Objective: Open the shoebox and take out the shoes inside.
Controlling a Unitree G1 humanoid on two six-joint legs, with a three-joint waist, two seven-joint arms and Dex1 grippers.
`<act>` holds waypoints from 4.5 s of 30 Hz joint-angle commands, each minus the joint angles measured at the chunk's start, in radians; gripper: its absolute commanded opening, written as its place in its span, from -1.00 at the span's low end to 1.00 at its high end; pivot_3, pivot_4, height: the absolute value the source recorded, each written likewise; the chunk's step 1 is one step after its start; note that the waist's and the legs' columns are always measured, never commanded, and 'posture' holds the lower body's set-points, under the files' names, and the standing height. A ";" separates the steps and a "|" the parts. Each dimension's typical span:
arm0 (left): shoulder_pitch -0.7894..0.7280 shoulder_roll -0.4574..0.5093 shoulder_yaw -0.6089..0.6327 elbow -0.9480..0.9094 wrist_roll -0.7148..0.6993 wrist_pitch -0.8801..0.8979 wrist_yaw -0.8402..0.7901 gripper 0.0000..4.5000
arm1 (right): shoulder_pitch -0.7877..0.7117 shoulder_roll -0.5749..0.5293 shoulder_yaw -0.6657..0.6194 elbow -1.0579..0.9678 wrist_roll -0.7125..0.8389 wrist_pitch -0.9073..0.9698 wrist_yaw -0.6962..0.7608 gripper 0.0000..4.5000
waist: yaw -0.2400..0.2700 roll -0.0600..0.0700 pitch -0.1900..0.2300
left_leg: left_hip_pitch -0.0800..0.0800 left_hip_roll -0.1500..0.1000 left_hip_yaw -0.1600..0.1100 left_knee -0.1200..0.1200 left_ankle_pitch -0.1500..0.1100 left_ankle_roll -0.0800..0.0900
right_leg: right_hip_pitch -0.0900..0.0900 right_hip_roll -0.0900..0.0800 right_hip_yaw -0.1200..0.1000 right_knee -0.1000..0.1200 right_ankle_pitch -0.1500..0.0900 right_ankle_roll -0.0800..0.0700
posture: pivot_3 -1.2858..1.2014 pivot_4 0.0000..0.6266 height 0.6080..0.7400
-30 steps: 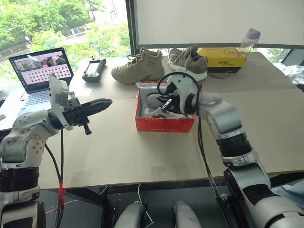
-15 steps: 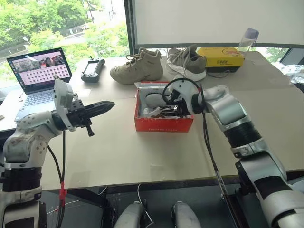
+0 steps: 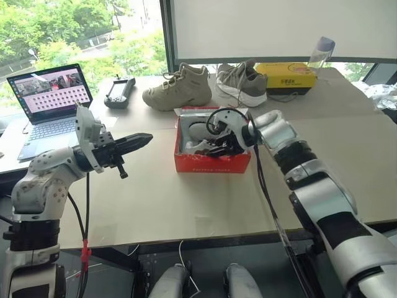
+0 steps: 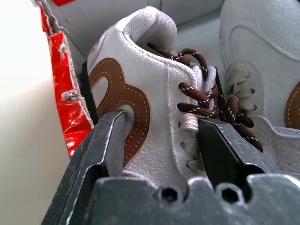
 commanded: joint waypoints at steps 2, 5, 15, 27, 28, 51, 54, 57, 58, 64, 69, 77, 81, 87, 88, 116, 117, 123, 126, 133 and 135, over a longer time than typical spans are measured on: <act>0.000 0.007 0.021 -0.032 -0.002 -0.007 0.001 -1.00 | -0.007 0.035 0.006 0.076 -0.049 -0.075 0.031 0.97 | -0.006 0.000 0.000 | 0.001 0.000 0.000 0.000 0.000 0.000 | 0.000 0.000 0.000 0.000 0.000 0.000 | 0.03 -0.52 0.88; 0.002 0.009 0.022 -0.033 -0.001 -0.008 0.002 -1.00 | 0.006 0.049 0.013 0.093 -0.073 -0.098 0.055 0.97 | -0.015 0.000 0.000 | 0.003 0.000 0.000 0.000 0.000 0.000 | 0.001 0.000 0.000 0.000 0.000 0.000 | 0.03 -0.52 0.88; -0.009 0.006 0.016 -0.020 0.008 -0.015 0.004 -1.00 | 0.017 0.088 -0.016 0.184 -0.131 -0.122 -0.029 0.97 | -0.019 -0.003 -0.002 | 0.005 0.000 -0.001 0.000 0.000 -0.001 | 0.003 0.001 0.001 0.001 0.000 0.000 | 0.03 -0.52 0.88; -0.031 -0.008 0.006 0.005 0.028 -0.024 0.006 -1.00 | 0.005 0.083 -0.066 0.170 -0.119 -0.121 0.029 -0.04 | -0.018 -0.003 -0.003 | 0.006 0.000 -0.001 -0.001 0.000 -0.001 | 0.003 0.001 0.001 0.001 0.000 0.000 | 0.03 -0.52 0.88; -0.032 -0.009 0.006 0.006 0.030 -0.025 0.005 -1.00 | 0.006 0.083 -0.068 0.166 -0.118 -0.119 0.032 -0.04 | -0.018 -0.003 -0.003 | 0.006 0.000 -0.001 -0.001 0.000 -0.001 | 0.003 0.001 0.001 0.001 0.000 0.000 | 0.03 -0.52 0.88; -0.048 -0.033 0.013 0.007 0.035 -0.030 0.002 -1.00 | -0.054 -0.119 -0.402 -0.333 0.157 0.313 -0.009 -0.04 | -0.012 -0.003 0.000 | -0.001 -0.001 -0.001 -0.002 0.000 -0.001 | 0.000 -0.001 0.001 0.001 0.000 0.000 | 0.03 -0.52 0.88; -0.053 -0.037 0.014 0.008 0.034 -0.031 0.000 -1.00 | -0.060 -0.165 -0.461 -0.333 0.176 0.337 -0.100 -0.04 | 0.003 -0.003 0.000 | -0.001 -0.001 -0.001 -0.002 0.000 -0.001 | 0.000 -0.002 0.001 0.001 0.000 0.000 | 0.03 -0.52 0.88; -0.059 -0.041 0.013 0.010 0.032 -0.030 0.000 -1.00 | -0.053 -0.219 -0.507 -0.351 0.183 0.343 -0.171 -0.04 | 0.011 -0.003 0.001 | -0.003 -0.001 -0.001 -0.002 0.000 -0.001 | -0.001 -0.002 0.001 0.000 0.000 0.000 | 0.03 -0.52 0.88; -0.061 -0.043 0.011 0.012 0.033 -0.031 -0.001 -1.00 | -0.053 -0.235 -0.517 -0.347 0.180 0.339 -0.196 -0.04 | 0.011 -0.003 0.001 | -0.003 -0.001 -0.001 -0.002 0.000 -0.001 | -0.001 -0.002 0.001 0.000 -0.001 0.000 | 0.03 -0.52 0.88; -0.085 -0.052 0.002 0.030 0.041 -0.033 -0.013 -1.00 | -0.046 -0.365 -0.514 -0.179 0.027 0.198 -0.562 -0.04 | 0.017 -0.004 0.001 | -0.004 -0.001 0.000 -0.002 0.000 -0.001 | -0.001 -0.003 0.000 -0.001 -0.001 -0.001 | 0.03 -0.52 0.88; -0.095 -0.059 0.001 0.025 0.033 -0.033 -0.021 -1.00 | 0.006 -0.384 -0.399 -0.010 -0.116 0.093 -0.734 -0.04 | 0.004 -0.005 0.002 | -0.004 -0.001 0.001 -0.002 0.000 -0.001 | -0.001 -0.003 0.001 -0.001 -0.001 -0.001 | 0.03 -0.52 0.88; -0.099 -0.068 0.002 0.019 0.033 -0.031 -0.020 -1.00 | 0.067 -0.352 -0.360 0.206 -0.157 -0.012 -0.828 -0.04 | -0.004 -0.002 0.006 | -0.004 0.000 0.002 0.000 0.001 0.001 | 0.000 -0.002 0.002 0.000 -0.001 -0.001 | 0.03 -0.52 0.88; -0.092 -0.068 0.005 0.012 0.034 -0.028 -0.018 -1.00 | 0.095 -0.346 -0.355 0.272 -0.161 -0.023 -0.841 -0.04 | -0.002 -0.003 0.006 | -0.003 -0.001 0.002 0.001 0.001 0.001 | 0.002 -0.001 0.001 -0.001 -0.001 0.000 | 0.03 -0.52 0.88; -0.084 -0.066 0.005 0.006 0.035 -0.024 -0.016 -1.00 | 0.092 -0.340 -0.382 0.284 -0.133 -0.039 -0.837 0.74 | -0.002 -0.003 0.007 | -0.001 0.000 0.002 0.002 0.001 0.001 | 0.004 -0.001 0.001 0.000 0.000 0.001 | 0.03 -0.52 0.88; -0.084 -0.066 0.006 0.006 0.034 -0.023 -0.015 -1.00 | 0.089 -0.340 -0.378 0.284 -0.136 -0.037 -0.840 0.90 | -0.002 -0.003 0.007 | -0.001 0.000 0.002 0.002 0.001 0.001 | 0.004 -0.001 0.001 0.000 0.000 0.001 | 0.03 -0.52 0.88; -0.098 -0.070 -0.007 0.022 0.036 -0.022 -0.020 -1.00 | 0.238 -0.288 -0.186 -0.905 0.182 0.365 -0.195 0.98 | -0.005 -0.002 0.007 | -0.002 0.003 -0.001 0.002 0.001 0.001 | 0.001 0.001 0.001 0.002 -0.001 0.000 | 0.03 -0.52 0.88; -0.098 -0.071 -0.008 0.021 0.035 -0.021 -0.018 -1.00 | 0.230 -0.274 -0.155 -0.874 0.162 0.330 -0.192 0.98 | 0.006 -0.002 0.007 | -0.002 0.001 -0.001 0.002 0.000 0.001 | 0.002 0.000 0.000 0.001 -0.001 0.000 | 0.03 -0.52 0.88; -0.095 -0.077 -0.010 0.013 0.033 -0.019 -0.013 -1.00 | 0.122 -0.227 0.023 -0.545 -0.044 0.074 -0.227 0.98 | 0.014 -0.003 0.008 | -0.002 -0.001 0.000 0.004 0.000 0.000 | 0.001 -0.002 0.000 -0.005 0.003 0.006 | 0.03 -0.52 0.88; -0.085 -0.076 -0.005 0.002 0.028 -0.014 -0.006 -1.00 | 0.069 -0.191 0.085 -0.377 -0.139 -0.062 -0.269 0.98 | 0.012 -0.003 0.008 | -0.002 -0.001 0.000 0.004 0.000 0.000 | 0.001 -0.001 0.000 -0.004 0.004 0.003 | 0.03 -0.52 0.88; -0.057 -0.067 0.011 -0.029 0.021 -0.003 0.010 -1.00 | 0.008 -0.071 0.122 -0.056 -0.253 -0.252 -0.356 0.98 | 0.002 -0.003 0.008 | -0.002 0.000 0.000 0.001 0.002 -0.002 | 0.000 0.002 0.002 0.000 0.003 0.000 | 0.03 -0.52 0.88; -0.050 -0.063 0.016 -0.037 0.017 0.001 0.015 -1.00 | 0.008 -0.040 0.124 0.016 -0.272 -0.274 -0.370 0.98 | -0.003 -0.003 0.008 | -0.001 0.001 0.000 0.001 0.002 -0.003 | 0.001 0.003 0.002 0.001 0.004 -0.001 | 0.03 -0.52 0.88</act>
